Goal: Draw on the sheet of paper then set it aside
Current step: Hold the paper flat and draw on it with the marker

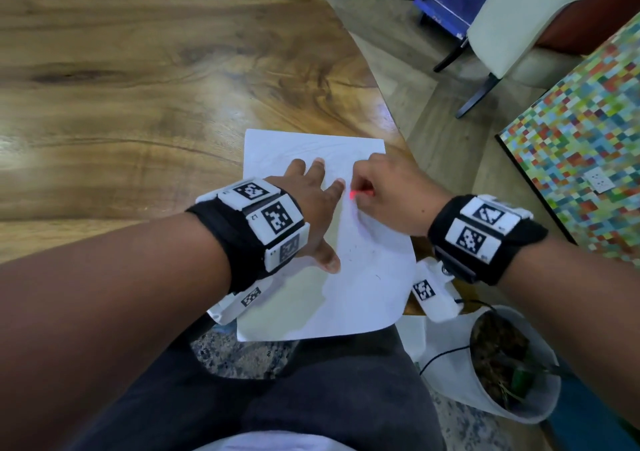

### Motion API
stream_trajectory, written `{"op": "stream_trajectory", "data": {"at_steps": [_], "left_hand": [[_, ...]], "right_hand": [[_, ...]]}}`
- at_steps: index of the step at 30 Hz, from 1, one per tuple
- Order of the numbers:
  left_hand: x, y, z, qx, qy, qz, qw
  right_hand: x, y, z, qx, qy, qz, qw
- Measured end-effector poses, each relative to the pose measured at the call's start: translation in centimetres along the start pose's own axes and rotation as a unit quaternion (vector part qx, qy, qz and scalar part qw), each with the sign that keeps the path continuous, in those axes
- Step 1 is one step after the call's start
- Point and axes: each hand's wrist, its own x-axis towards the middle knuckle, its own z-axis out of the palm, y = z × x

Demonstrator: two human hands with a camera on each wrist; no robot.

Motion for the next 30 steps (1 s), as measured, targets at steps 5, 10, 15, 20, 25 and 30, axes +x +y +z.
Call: {"op": "stream_trajectory", "data": {"at_steps": [5, 10, 15, 20, 25, 30], "left_hand": [[-0.2, 0.1, 0.2, 0.0, 0.01, -0.001, 1.0], [-0.2, 0.0, 0.2, 0.009, 0.01, -0.008, 1.0], [-0.2, -0.1, 0.2, 0.008, 0.005, -0.01, 1.0], [0.1, -0.2, 0.1, 0.018, 0.005, -0.003, 1.0], [0.2, -0.1, -0.3, 0.034, 0.008, 0.001, 0.999], [0.2, 0.1, -0.4, 0.03, 0.009, 0.003, 1.0]], "right_hand": [[-0.8, -0.9, 0.6, 0.021, -0.016, -0.037, 0.999], [1.5, 0.8, -0.4, -0.022, 0.032, 0.027, 0.999], [-1.2, -1.0, -0.2, 0.019, -0.003, -0.04, 0.999], [-2.6, -1.5, 0.2, 0.011, -0.038, -0.087, 0.995], [0.1, 1.4, -0.6, -0.006, 0.033, 0.019, 0.999], [-2.0, 0.3, -0.3, 0.007, -0.004, -0.035, 0.999]]}}
